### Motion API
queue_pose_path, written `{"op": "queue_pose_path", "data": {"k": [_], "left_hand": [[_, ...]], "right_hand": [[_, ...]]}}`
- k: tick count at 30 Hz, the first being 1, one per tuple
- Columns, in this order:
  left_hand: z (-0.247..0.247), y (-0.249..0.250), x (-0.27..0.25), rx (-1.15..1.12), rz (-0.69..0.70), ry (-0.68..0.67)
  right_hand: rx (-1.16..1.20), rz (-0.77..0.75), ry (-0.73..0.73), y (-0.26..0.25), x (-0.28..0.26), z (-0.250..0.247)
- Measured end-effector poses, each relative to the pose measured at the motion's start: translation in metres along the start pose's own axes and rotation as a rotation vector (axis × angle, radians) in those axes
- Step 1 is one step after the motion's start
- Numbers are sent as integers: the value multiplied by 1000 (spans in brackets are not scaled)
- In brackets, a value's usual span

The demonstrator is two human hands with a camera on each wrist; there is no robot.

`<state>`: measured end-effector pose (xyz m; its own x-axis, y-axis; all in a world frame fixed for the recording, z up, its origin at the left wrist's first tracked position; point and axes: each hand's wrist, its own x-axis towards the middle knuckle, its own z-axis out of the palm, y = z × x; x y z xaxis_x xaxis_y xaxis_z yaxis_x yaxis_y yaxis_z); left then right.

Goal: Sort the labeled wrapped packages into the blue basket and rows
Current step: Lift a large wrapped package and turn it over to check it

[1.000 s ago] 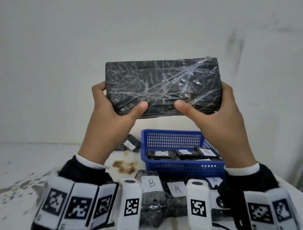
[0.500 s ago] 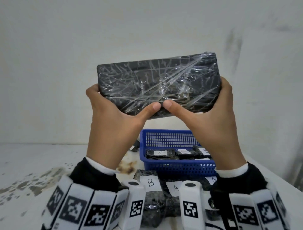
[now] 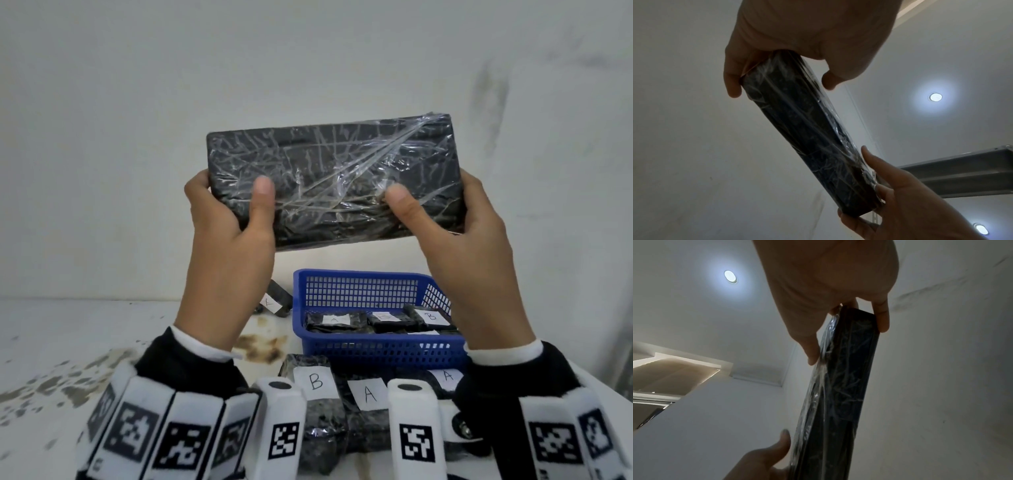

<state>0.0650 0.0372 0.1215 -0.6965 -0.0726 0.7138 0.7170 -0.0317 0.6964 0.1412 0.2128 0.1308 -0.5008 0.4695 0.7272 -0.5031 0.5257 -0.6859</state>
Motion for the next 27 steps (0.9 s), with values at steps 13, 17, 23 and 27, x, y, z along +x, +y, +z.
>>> {"op": "queue_pose_path", "data": {"k": [13,17,23,27], "left_hand": [[-9,8,5,-33,19,98],[-13,6,8,-51,-34,110],[-13,5,10,-74,-60,40],[-10,4,6,-75,-48,-64]], "right_hand": [[90,50,-12,10,10,-6],[107,102,-9,10,11,-7],[31,126,17,8,9,-3],[-50,84,37,6,6,-3]]}}
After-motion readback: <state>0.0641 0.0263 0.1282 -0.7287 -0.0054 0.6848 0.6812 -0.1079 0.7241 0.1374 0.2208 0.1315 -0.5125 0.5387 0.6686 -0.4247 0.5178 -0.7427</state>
